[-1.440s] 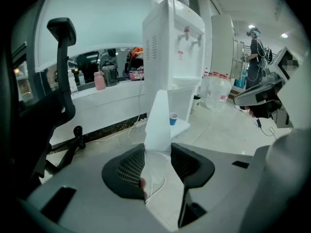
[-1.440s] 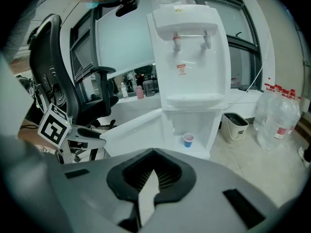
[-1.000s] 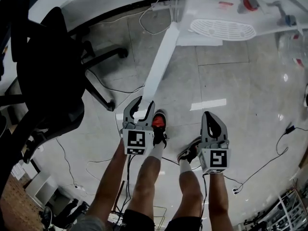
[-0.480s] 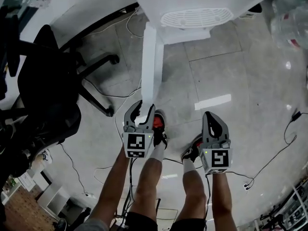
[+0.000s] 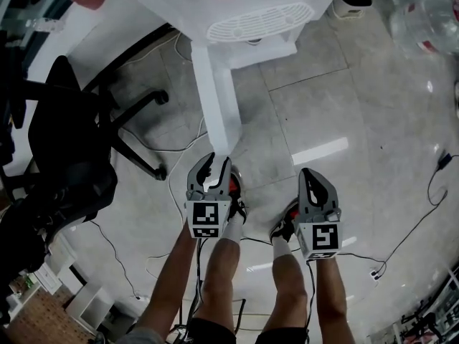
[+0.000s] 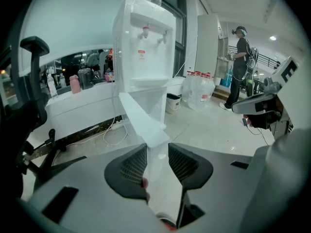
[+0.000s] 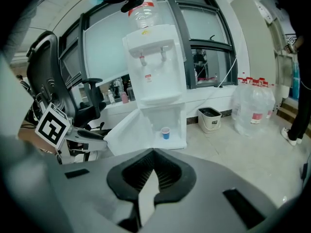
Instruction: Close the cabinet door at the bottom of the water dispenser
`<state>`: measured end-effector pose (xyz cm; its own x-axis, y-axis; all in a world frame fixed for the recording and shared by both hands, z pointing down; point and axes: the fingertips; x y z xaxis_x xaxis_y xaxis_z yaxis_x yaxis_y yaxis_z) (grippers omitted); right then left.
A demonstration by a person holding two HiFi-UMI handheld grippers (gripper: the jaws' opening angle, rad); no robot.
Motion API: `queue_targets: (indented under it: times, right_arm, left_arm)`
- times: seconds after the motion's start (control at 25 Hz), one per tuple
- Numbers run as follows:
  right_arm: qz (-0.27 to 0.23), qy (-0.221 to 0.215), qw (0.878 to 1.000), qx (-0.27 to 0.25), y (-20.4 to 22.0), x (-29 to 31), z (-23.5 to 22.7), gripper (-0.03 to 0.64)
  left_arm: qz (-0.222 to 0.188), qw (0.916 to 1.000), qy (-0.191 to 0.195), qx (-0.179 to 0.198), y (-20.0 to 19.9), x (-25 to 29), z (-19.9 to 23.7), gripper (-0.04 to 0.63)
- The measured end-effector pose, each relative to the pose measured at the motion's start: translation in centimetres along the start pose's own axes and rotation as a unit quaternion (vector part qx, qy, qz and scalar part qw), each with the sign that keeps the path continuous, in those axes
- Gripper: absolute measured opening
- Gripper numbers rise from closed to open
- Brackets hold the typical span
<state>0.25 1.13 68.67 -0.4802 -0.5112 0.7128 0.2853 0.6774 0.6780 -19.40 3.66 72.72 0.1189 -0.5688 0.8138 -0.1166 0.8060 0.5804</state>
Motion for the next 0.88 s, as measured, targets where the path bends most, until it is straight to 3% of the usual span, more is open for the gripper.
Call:
queue_targets:
  times: [0.32, 0.88]
  right_arm:
    - [-0.009, 0.011, 1.000, 0.015, -0.2, -1.0, -2.6, 0.017]
    - [-0.018, 0.028, 0.999, 0.038, -0.1, -1.3, -5.5, 0.017]
  left_arm:
    - [-0.005, 0.9999, -0.003, 0.014, -1.8, 0.8, -2.2, 0.117]
    - [-0.020, 0.9986, 0.027, 0.041, -5.3, 3.3, -6.6, 0.114]
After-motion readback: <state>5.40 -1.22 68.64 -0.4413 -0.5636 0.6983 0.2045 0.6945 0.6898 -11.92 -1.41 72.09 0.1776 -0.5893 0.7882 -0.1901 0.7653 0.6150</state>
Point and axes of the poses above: the fingertips, and each gripper's own axes: x forward along the fingers, z to its left, y out of its underside, and after that the axes turned 9 degrees about z, right-handed
